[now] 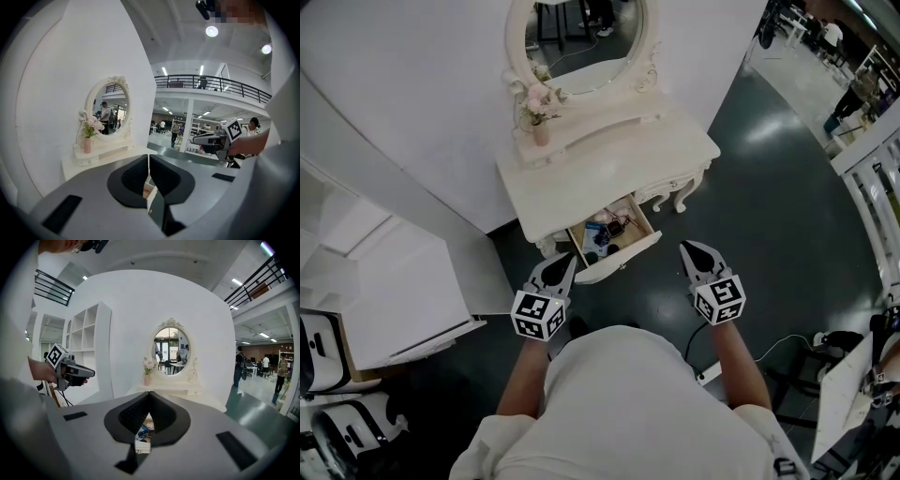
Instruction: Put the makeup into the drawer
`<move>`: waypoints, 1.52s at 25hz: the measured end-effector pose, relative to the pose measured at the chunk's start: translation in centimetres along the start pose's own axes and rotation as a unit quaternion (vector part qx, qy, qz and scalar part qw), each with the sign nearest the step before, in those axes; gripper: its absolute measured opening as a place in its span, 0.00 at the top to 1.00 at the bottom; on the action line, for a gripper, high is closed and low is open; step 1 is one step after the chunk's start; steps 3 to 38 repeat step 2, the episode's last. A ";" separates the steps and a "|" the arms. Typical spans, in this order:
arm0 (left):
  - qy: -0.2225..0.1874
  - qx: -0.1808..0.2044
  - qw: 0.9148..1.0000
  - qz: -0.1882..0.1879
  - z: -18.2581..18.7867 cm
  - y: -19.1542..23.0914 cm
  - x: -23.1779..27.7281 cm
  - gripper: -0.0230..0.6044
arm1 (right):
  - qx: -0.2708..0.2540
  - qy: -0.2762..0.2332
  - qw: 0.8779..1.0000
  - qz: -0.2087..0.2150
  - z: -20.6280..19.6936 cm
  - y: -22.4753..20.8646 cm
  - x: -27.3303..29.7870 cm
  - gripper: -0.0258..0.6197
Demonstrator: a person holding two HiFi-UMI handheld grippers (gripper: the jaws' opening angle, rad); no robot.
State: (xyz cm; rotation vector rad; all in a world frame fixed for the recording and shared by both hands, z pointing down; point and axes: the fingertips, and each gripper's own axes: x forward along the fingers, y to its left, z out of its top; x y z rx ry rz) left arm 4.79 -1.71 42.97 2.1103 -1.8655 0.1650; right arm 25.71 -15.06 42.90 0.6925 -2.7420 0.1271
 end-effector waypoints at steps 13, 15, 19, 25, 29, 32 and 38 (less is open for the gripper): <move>-0.001 -0.001 1.000 0.002 0.0 0.1 0.0 0.92 | 0.002 -0.002 1.000 -0.001 0.1 -0.1 0.0 0.92; -0.001 -0.001 1.000 0.002 0.0 0.1 0.0 0.92 | 0.002 -0.002 1.000 -0.001 0.1 -0.1 0.0 0.92; -0.001 -0.001 1.000 0.002 0.0 0.1 0.0 0.92 | 0.002 -0.002 1.000 -0.001 0.1 -0.1 0.0 0.92; -0.001 -0.001 1.000 0.002 0.0 0.1 0.0 0.92 | 0.002 -0.002 1.000 -0.001 0.1 -0.1 0.0 0.92; -0.001 -0.001 1.000 0.002 0.0 0.1 0.0 0.92 | 0.002 -0.002 1.000 -0.001 0.1 -0.1 0.0 0.92; -0.001 -0.001 1.000 0.002 0.0 0.1 0.0 0.92 | 0.002 -0.002 1.000 -0.001 0.1 -0.1 0.0 0.92; -0.001 -0.001 1.000 0.002 0.0 0.1 0.0 0.92 | 0.002 -0.002 1.000 -0.001 0.1 -0.1 0.0 0.92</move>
